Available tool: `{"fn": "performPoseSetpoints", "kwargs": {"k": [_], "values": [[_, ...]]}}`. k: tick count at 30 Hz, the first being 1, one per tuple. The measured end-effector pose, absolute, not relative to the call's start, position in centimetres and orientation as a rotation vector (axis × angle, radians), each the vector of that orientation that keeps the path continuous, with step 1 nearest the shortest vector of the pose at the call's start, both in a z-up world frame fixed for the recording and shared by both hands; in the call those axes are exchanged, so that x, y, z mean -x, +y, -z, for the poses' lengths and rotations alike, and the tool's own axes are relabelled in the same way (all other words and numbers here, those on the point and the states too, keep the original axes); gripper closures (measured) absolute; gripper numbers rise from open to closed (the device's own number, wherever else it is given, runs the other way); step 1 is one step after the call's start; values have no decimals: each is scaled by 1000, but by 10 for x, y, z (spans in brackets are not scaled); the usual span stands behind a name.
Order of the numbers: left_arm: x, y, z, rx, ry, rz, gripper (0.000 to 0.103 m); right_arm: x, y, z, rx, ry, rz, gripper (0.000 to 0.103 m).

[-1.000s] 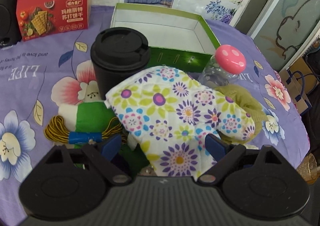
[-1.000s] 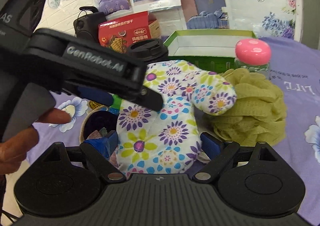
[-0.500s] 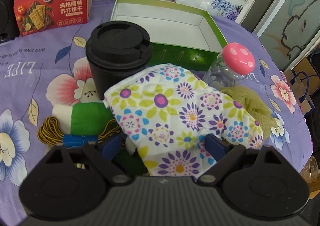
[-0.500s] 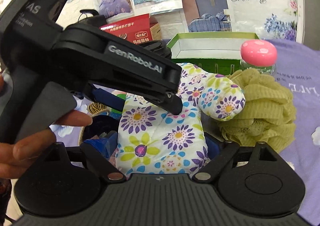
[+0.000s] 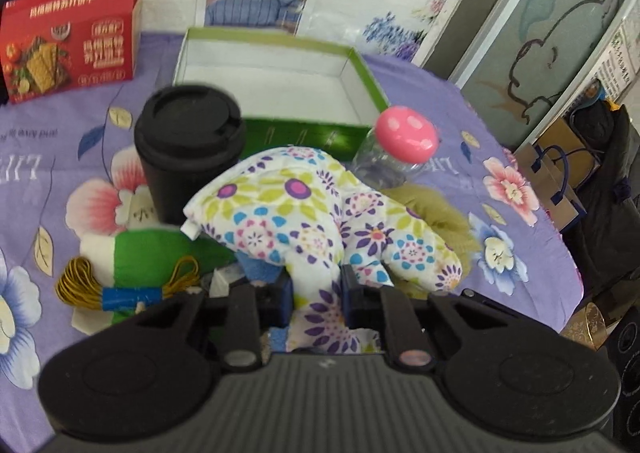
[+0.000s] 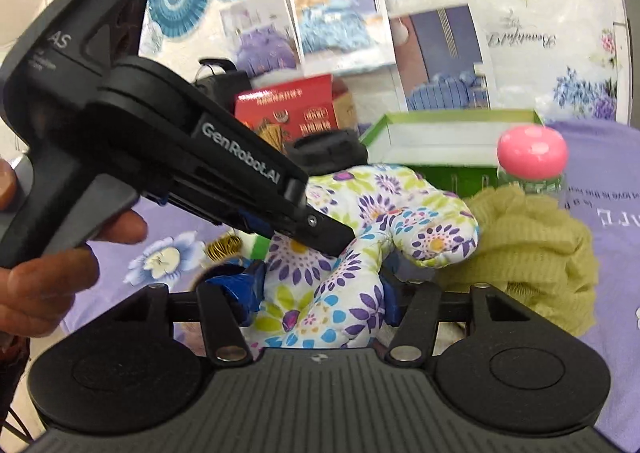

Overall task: Organize soft objects
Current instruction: 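Carry the oven mitt with the left gripper into the green box and release, then grasp the green mesh bath sponge with the left gripper and lift it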

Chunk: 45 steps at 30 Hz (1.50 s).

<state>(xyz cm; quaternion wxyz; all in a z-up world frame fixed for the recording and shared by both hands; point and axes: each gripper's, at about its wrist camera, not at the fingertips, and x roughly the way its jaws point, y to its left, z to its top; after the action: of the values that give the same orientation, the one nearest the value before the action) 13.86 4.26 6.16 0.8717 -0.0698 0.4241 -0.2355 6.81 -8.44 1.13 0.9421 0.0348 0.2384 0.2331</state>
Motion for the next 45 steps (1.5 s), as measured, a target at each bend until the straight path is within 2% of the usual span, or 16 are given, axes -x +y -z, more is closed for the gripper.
{"fn": "performPoseSetpoints", "kwargs": {"k": [7, 11, 15, 18, 19, 20, 21, 23, 31, 36, 41, 44, 45], "values": [[-168, 38, -121, 139, 761, 494, 90, -100, -94, -52, -41, 375, -495, 61], [-221, 32, -145, 135, 730, 452, 90, -157, -100, -86, 14, 360, -520, 59], [-286, 29, -142, 162, 762, 423, 89, -222, -105, -104, 59, 416, -534, 57], [-339, 26, -125, 179, 822, 376, 76, -265, -111, -99, 50, 471, -526, 54], [-354, 25, -117, 174, 844, 355, 49, -279, -113, -94, 42, 496, -520, 54], [-368, 25, -108, 163, 866, 314, 31, -295, -115, -87, 32, 554, -508, 54], [-376, 27, -102, 151, 868, 266, 24, -307, -117, -82, 22, 601, -488, 54], [-385, 35, -94, 124, 861, 188, 24, -319, -125, -74, 20, 641, -455, 54], [-377, 77, -95, 233, 845, 121, 23, -300, -167, -78, -65, 564, -406, 54], [-327, 69, -106, 154, 801, 142, 22, -268, -173, -94, -81, 502, -382, 53], [-258, 68, -110, 98, 756, 184, 20, -200, -169, -105, -90, 451, -370, 52], [-214, 73, -103, 77, 752, 205, 13, -157, -167, -101, -125, 449, -378, 51], [-200, 76, -99, 70, 749, 208, 0, -146, -166, -98, -136, 452, -376, 51]]}}
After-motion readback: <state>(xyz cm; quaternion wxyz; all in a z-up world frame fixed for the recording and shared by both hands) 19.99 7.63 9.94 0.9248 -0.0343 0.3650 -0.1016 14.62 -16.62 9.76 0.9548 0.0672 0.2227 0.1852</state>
